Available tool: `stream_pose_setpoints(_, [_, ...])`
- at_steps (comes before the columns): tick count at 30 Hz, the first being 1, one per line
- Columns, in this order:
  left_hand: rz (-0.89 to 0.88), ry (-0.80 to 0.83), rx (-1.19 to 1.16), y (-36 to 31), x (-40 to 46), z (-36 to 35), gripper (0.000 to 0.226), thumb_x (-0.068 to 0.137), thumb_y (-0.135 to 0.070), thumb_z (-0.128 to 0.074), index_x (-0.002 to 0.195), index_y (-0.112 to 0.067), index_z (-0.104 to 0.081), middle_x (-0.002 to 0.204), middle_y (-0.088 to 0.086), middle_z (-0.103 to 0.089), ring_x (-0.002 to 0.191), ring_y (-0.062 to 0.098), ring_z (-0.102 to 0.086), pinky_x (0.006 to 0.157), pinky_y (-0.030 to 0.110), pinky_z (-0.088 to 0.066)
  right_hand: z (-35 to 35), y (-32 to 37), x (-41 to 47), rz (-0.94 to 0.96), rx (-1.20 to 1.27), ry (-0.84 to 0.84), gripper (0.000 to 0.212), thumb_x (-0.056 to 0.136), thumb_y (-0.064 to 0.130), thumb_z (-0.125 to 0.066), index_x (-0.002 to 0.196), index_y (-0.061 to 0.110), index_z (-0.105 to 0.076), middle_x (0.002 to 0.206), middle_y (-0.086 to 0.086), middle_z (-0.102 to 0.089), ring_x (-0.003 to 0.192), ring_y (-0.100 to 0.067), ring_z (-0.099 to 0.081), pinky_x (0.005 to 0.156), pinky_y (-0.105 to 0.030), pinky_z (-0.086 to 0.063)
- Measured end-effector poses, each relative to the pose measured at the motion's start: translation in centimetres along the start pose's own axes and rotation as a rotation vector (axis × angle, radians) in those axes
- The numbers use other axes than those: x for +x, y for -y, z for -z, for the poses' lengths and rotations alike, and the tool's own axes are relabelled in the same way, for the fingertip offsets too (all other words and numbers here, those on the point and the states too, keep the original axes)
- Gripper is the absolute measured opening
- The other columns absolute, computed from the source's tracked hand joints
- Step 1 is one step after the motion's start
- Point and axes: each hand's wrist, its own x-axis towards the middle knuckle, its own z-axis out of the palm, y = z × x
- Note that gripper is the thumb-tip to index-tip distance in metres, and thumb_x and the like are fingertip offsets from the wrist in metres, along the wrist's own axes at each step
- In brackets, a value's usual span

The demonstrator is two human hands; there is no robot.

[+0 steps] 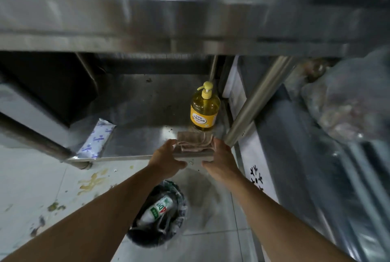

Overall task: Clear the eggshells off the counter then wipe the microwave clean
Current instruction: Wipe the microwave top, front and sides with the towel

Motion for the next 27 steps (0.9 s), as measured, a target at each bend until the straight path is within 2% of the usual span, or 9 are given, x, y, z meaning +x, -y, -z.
stream_pose_setpoints(6, [-0.021, 0.012, 0.004, -4.7, -8.2, 4.1, 0.070, 0.073, -0.018, -0.078, 0.133, -0.020, -0.043, 0.126, 0.005, -0.056, 0.109, 0.023, -0.056, 0.087, 0.030, -0.048, 5.9, 4.9, -7.7, -0.048, 0.010, -0.026, 0.075, 0.077, 0.022, -0.073, 0.139, 0.016, -0.030, 0.140, -0.009, -0.038, 0.127, -0.026, -0.043, 0.101, -0.035, -0.042])
stream_pose_setpoints(9, [-0.023, 0.014, 0.001, -7.3, -11.9, 6.6, 0.068, 0.073, -0.021, -0.078, 0.132, -0.022, -0.044, 0.122, 0.003, -0.057, 0.107, 0.022, -0.056, 0.088, 0.031, -0.048, 8.8, 7.3, -11.2, -0.069, 0.046, -0.024, 0.074, 0.076, 0.024, -0.074, 0.137, 0.021, -0.032, 0.134, -0.006, -0.042, 0.120, -0.025, -0.048, 0.087, -0.028, -0.042])
stream_pose_setpoints(11, [-0.042, 0.022, -0.010, -9.0, -14.0, 8.2, 0.062, 0.073, -0.020, -0.078, 0.127, -0.025, -0.047, 0.115, 0.000, -0.058, 0.106, 0.021, -0.057, 0.089, 0.032, -0.049, 10.9, 9.1, -13.4, -0.063, 0.072, -0.037, 0.070, 0.077, 0.019, -0.074, 0.134, 0.022, -0.034, 0.126, -0.003, -0.045, 0.107, -0.019, -0.051, 0.077, -0.020, -0.042])
stream_pose_setpoints(15, [-0.120, 0.029, -0.043, -12.6, -17.8, 11.4, 0.046, 0.074, -0.011, -0.077, 0.108, -0.029, -0.051, 0.098, -0.010, -0.054, 0.089, 0.007, -0.055, 0.077, 0.015, -0.043, 14.1, 12.3, -16.9, -0.043, 0.126, -0.107, 0.055, 0.074, 0.011, -0.074, 0.120, 0.022, -0.046, 0.092, 0.017, -0.048, 0.074, 0.002, -0.047, 0.053, -0.008, -0.032])
stream_pose_setpoints(17, [-0.141, 0.042, -0.032, -14.5, -19.7, 13.0, 0.046, 0.075, -0.009, -0.076, 0.113, -0.020, -0.054, 0.098, -0.007, -0.055, 0.092, 0.013, -0.058, 0.082, 0.022, -0.048, 15.5, 14.2, -18.7, -0.063, 0.154, -0.120, 0.056, 0.072, 0.011, -0.076, 0.118, 0.025, -0.046, 0.095, 0.014, -0.046, 0.073, 0.004, -0.043, 0.056, -0.010, -0.032])
stream_pose_setpoints(19, [-0.150, 0.049, -0.020, -16.4, -21.5, 14.5, 0.048, 0.076, -0.011, -0.075, 0.119, -0.015, -0.053, 0.102, -0.002, -0.058, 0.094, 0.017, -0.058, 0.084, 0.028, -0.049, 17.1, 15.9, -20.3, -0.048, 0.150, -0.143, 0.058, 0.070, 0.013, -0.078, 0.116, 0.025, -0.045, 0.109, 0.006, -0.048, 0.084, -0.003, -0.047, 0.062, -0.011, -0.034])
stream_pose_setpoints(22, [-0.183, 0.056, 0.019, -19.2, -23.8, 16.5, 0.051, 0.079, -0.017, -0.073, 0.124, -0.015, -0.049, 0.109, 0.000, -0.057, 0.099, 0.017, -0.057, 0.078, 0.020, -0.044, 19.8, 18.1, -22.6, 0.013, 0.132, -0.200, 0.066, 0.070, 0.017, -0.079, 0.124, 0.020, -0.043, 0.119, 0.003, -0.052, 0.107, -0.014, -0.051, 0.072, -0.016, -0.042])
stream_pose_setpoints(25, [-0.211, 0.038, 0.001, -22.2, -25.9, 18.0, 0.038, 0.079, -0.019, -0.072, 0.111, -0.025, -0.053, 0.093, -0.011, -0.057, 0.095, 0.014, -0.057, 0.070, 0.008, -0.041, 22.8, 20.3, -24.7, 0.014, 0.197, -0.209, 0.077, 0.070, 0.010, -0.077, 0.135, 0.018, -0.037, 0.134, -0.003, -0.048, 0.123, -0.021, -0.048, 0.092, -0.031, -0.049])
stream_pose_setpoints(27, [-0.190, 0.070, -0.090, -24.4, -27.3, 19.1, 0.049, 0.078, -0.019, -0.072, 0.121, -0.020, -0.049, 0.094, -0.009, -0.058, 0.092, 0.012, -0.060, 0.072, 0.015, -0.046, 25.0, 21.6, -26.0, 0.040, 0.249, -0.218, 0.077, 0.069, 0.007, -0.077, 0.135, 0.016, -0.038, 0.135, -0.008, -0.047, 0.124, -0.024, -0.047, 0.104, -0.041, -0.042])
